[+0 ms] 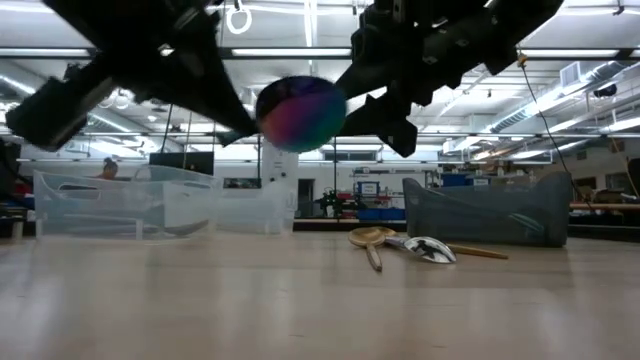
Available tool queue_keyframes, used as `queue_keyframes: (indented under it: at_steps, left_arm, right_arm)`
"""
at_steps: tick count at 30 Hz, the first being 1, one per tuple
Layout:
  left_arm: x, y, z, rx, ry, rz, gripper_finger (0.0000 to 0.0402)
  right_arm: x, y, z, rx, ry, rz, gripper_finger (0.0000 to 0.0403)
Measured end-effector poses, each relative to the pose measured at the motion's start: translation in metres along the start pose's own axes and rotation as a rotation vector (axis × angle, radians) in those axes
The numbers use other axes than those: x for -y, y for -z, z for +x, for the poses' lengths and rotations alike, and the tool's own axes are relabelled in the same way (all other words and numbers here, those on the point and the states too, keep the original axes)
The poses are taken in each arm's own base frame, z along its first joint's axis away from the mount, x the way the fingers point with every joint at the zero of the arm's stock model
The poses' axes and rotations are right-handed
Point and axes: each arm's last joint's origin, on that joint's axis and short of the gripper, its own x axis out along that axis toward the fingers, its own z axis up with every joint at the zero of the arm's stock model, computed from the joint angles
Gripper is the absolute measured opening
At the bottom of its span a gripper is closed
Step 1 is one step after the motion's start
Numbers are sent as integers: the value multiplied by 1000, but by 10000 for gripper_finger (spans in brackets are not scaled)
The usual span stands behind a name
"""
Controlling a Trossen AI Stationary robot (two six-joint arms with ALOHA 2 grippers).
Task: Sort silverware by color (type)
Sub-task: Put the purple spoon into the black bin
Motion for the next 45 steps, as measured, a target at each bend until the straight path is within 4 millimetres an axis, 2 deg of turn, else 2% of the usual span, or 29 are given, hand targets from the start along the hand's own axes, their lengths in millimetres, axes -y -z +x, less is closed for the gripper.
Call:
queue_keyframes:
  at_steps: [6,15,19,31,39,45]
  left_arm:
    - [-10,-4,7,27,-46,50,0]
    - [-20,-6,14,35,-89,76,0]
    - [-25,-6,18,18,-114,133,0]
    - [-50,-7,34,11,-208,324,0]
    - [-55,-7,37,39,-215,329,0]
    - [-57,-8,37,48,-230,309,0]
  right_arm:
    - [13,-11,-3,-26,-82,128,202]
    - [22,-19,-6,-46,-152,179,220]
    - [22,-22,-7,-58,-205,202,229]
    - [21,-23,-6,-44,-203,276,229]
    - [18,-28,-7,5,-234,224,216]
    - [20,-29,-7,39,-200,194,178]
